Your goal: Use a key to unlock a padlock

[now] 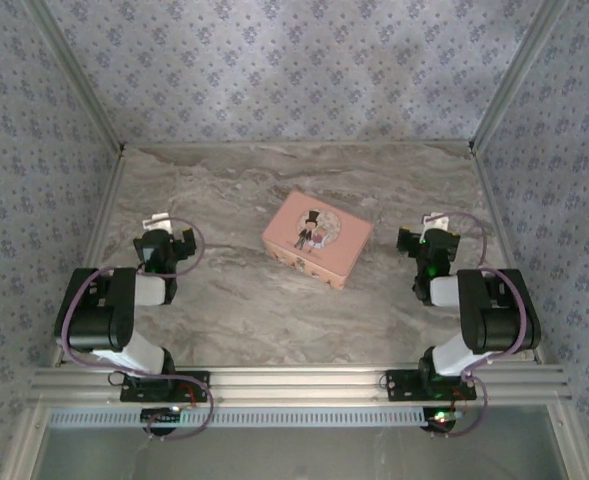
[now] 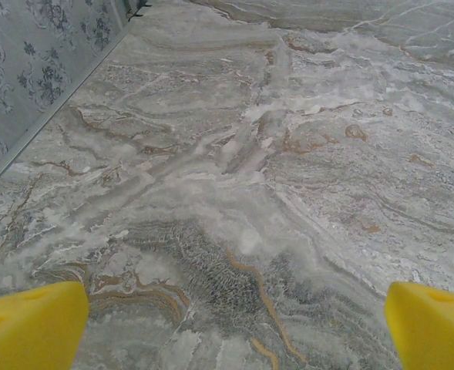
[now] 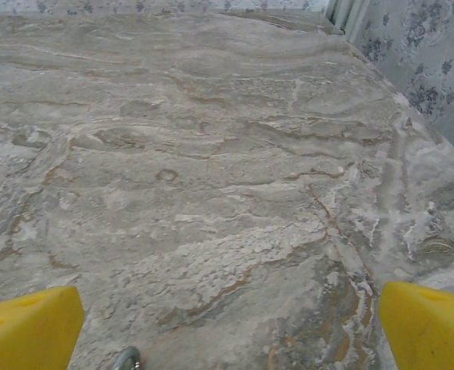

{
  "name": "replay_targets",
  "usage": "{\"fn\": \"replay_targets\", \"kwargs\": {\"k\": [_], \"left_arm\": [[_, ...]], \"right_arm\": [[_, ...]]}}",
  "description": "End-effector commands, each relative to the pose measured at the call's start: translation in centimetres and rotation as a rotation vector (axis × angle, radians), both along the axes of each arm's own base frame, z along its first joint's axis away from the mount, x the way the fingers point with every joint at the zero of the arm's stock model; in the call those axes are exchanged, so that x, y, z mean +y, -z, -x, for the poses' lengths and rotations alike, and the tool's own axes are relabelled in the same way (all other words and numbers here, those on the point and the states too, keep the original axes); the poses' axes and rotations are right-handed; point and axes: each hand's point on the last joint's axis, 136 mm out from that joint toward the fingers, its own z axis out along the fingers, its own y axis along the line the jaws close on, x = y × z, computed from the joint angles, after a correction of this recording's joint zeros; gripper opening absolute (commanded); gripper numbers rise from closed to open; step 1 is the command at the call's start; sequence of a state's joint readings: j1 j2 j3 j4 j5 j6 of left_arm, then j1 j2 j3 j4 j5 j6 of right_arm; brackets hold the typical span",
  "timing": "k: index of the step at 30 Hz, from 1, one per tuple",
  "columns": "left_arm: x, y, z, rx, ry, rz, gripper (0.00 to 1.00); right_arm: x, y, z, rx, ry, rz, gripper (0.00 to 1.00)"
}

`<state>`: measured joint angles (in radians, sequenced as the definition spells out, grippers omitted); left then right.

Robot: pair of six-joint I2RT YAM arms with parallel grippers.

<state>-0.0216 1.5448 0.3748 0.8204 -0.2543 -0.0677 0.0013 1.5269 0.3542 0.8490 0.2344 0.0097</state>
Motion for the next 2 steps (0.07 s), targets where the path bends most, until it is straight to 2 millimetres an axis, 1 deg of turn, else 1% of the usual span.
{"fn": "replay_targets", "kwargs": {"k": [1, 2], "left_arm": [[0.11, -1.85, -0.81, -0.063, -0.007, -0.01, 0.98], [0.05, -1.82, -0.81, -0.065, -0.003, -0.011, 0.98]], "right_arm": [[0.63, -0.86, -0.66, -0.03, -0.032, 0.003, 1.0], [0.65, -0.93, -0.63, -0.031, -0.033, 0.004, 1.0]]}}
